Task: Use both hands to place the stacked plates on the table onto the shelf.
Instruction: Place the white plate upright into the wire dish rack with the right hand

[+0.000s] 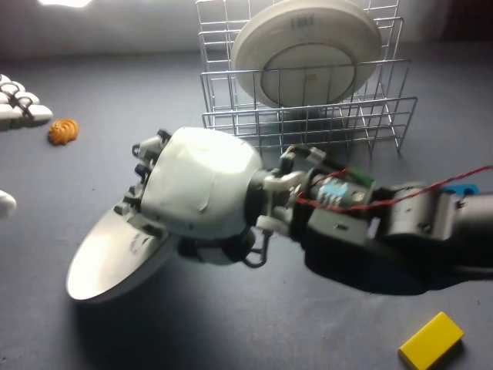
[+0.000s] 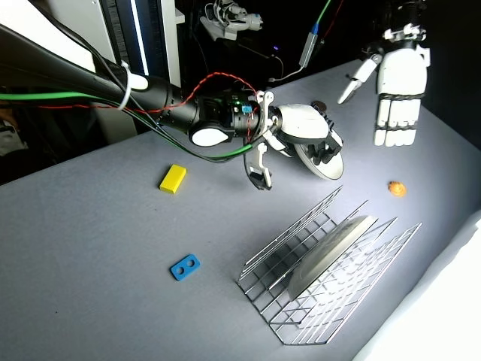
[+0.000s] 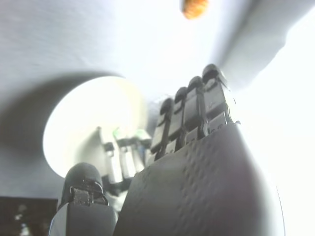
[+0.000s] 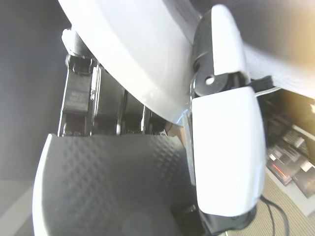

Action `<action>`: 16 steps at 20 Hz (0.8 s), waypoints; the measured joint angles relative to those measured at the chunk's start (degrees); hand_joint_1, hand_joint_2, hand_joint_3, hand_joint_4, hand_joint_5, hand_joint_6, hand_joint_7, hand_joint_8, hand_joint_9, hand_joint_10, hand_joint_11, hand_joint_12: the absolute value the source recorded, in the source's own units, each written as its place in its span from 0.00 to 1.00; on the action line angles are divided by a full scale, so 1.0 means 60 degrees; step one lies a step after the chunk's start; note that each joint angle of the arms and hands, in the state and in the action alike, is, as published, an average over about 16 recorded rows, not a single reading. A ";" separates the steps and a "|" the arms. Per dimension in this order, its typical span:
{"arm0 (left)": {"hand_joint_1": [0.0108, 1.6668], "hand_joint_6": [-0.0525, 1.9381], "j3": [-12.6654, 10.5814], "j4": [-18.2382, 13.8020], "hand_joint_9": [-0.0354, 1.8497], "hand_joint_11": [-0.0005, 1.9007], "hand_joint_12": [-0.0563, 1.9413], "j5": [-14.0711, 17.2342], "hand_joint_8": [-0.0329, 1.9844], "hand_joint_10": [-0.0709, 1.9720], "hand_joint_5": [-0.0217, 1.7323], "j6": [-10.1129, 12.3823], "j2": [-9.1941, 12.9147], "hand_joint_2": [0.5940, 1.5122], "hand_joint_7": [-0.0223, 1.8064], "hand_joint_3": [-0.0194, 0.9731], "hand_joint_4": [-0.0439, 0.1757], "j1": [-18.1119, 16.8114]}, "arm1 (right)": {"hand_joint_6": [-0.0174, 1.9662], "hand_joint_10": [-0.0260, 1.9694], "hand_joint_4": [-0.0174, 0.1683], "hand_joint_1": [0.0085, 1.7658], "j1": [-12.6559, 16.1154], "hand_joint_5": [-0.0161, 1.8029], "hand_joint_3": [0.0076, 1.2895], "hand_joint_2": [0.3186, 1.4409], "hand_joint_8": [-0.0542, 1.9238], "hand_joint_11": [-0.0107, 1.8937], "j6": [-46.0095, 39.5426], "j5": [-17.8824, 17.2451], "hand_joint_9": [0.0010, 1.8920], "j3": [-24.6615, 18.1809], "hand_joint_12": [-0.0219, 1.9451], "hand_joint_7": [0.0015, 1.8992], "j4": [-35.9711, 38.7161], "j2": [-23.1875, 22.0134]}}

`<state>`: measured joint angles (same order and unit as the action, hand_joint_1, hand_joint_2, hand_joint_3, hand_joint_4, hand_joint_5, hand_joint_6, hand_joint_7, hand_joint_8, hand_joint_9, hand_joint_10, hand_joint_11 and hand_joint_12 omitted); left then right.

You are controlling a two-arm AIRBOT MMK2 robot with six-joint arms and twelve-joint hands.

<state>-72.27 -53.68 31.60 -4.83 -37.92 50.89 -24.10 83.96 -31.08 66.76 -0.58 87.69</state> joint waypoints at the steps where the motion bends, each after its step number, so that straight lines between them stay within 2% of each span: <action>1: 0.00 0.03 -0.0041 -0.0029 0.03 0.01 0.03 0.0022 0.01 0.01 0.02 0.0001 0.0013 0.55 0.02 0.03 0.23 -0.0136 | 0.37 0.14 0.24 0.65 0.0065 0.51 0.00 0.61 0.51 0.31 -0.0019 0.0054 0.57 -0.0189 0.65 0.51 -0.0006 -0.0184; 8: 0.00 0.03 -0.0283 -0.0325 0.03 0.01 0.03 0.0210 0.01 0.01 0.02 0.0000 0.0080 0.55 0.02 0.03 0.23 -0.0697 | 0.47 0.20 0.26 0.66 0.0702 0.53 0.00 0.61 0.53 0.31 -0.0540 0.0527 0.54 -0.1697 0.65 0.52 -0.0010 -0.1784; 12: 0.00 0.03 -0.0378 -0.0525 0.03 0.01 0.03 0.0399 0.01 0.01 0.02 0.0001 0.0089 0.55 0.02 0.03 0.23 -0.0803 | 0.50 0.23 0.26 0.67 0.1228 0.54 0.00 0.61 0.53 0.31 -0.1605 0.0921 0.53 -0.2397 0.66 0.52 0.0016 -0.2781; 16: 0.00 0.03 -0.0453 -0.0694 0.03 0.01 0.03 0.0655 0.01 0.01 0.02 0.0000 0.0096 0.55 0.02 0.03 0.23 -0.0818 | 0.51 0.25 0.26 0.67 0.1887 0.54 0.00 0.61 0.53 0.31 -0.3256 0.1461 0.52 -0.2806 0.66 0.52 0.0058 -0.3647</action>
<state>-74.98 -57.85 35.53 -4.83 -37.35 45.98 -12.78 64.43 -22.32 49.92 -0.23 65.81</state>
